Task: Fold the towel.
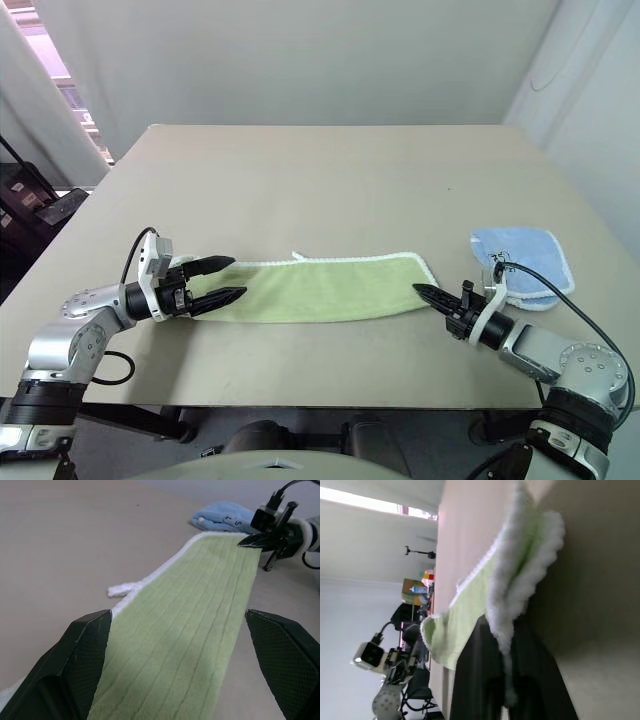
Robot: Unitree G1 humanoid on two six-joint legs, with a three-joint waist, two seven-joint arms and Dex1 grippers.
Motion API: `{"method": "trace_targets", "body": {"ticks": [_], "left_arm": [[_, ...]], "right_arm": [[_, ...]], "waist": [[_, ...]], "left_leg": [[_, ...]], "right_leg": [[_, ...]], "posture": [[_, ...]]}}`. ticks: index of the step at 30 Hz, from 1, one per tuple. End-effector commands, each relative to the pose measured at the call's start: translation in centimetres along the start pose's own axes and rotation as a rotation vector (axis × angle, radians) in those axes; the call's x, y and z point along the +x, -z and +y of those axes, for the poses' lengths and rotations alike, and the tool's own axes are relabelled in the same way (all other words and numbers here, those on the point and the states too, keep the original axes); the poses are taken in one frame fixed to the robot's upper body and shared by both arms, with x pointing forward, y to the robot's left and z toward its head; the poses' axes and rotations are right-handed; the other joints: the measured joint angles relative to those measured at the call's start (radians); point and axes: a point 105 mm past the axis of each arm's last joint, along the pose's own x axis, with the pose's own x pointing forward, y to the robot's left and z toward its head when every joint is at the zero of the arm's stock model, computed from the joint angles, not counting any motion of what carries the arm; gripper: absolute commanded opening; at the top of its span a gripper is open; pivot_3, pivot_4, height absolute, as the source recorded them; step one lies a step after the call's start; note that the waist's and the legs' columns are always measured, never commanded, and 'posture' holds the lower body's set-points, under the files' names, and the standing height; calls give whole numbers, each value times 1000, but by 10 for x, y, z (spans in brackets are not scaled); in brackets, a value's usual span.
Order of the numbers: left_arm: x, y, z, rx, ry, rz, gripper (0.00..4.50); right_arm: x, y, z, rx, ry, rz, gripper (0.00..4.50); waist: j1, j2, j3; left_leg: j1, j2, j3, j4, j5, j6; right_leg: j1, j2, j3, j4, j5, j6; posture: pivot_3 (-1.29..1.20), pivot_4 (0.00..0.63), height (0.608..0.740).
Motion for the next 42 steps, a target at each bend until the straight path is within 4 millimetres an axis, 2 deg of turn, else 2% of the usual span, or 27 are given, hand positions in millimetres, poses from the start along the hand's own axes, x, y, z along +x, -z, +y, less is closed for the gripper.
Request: {"method": "trace_targets", "body": {"ticks": [1,4,7,10,15,17,22,26,33,35,42], "left_arm": [[0,-10,2,47,-1,-20,4500],[-1,-10,2,49,-1,-15,4500],[-1,-10,3,48,-5,-14,4500],[-1,-10,4,50,-7,-12,4500],[1,-11,5,50,-9,-16,4500],[0,-11,5,50,-17,-18,4500],[-2,-12,7,51,-34,-16,4500],[-1,-11,6,51,-43,-17,4500],[0,-9,3,43,-57,-32,4500],[0,-6,2,51,-61,-18,4500],[-2,-2,-2,44,-70,-19,4500]], "right_arm": [[-24,-10,-3,-19,40,-48,42],[-44,-12,-1,-46,50,-47,42],[-61,-23,16,-131,47,-41,42],[-65,-31,39,-248,29,-18,42],[-43,-14,81,-439,-74,144,42],[-28,3,96,-525,-131,230,42],[3,31,112,-658,-208,355,42],[22,45,109,-700,-216,409,42],[56,61,82,-723,-153,471,42],[69,67,70,-744,-87,523,42],[90,72,70,-736,-81,527,42]], "waist": [[7,0,0],[23,0,0],[27,1,1],[17,2,1],[17,2,1],[21,2,1],[24,1,1],[25,1,1],[22,1,1],[20,1,1],[22,1,1]], "left_leg": [[0,0,0,0,0,0],[-1,0,0,0,-1,1],[-4,-1,0,0,-1,2],[-4,-1,0,0,-1,2],[-3,1,0,0,-1,2],[-3,1,0,0,-1,2],[-5,1,0,0,-1,2],[-6,0,0,0,-2,3],[-5,0,0,1,-2,3],[-5,0,0,1,-2,3],[-5,0,0,1,-1,3]], "right_leg": [[0,0,0,0,0,0],[0,-1,0,-2,0,1],[-3,-1,-1,-2,0,2],[-3,-1,-1,-2,0,2],[-3,1,-1,-1,-2,5],[-3,1,-1,-1,-3,5],[-4,0,-1,-2,-2,4],[-4,-1,-1,-2,-1,3],[-4,-1,-1,-2,-1,3],[-4,-1,-1,-2,-1,3],[-5,-2,-2,-1,-1,2]], "posture": [[0,0,724],[0,0,724],[0,0,724],[0,0,724],[0,0,724],[0,0,724],[0,0,724],[0,0,724],[0,0,724],[0,0,724],[0,0,724]]}}
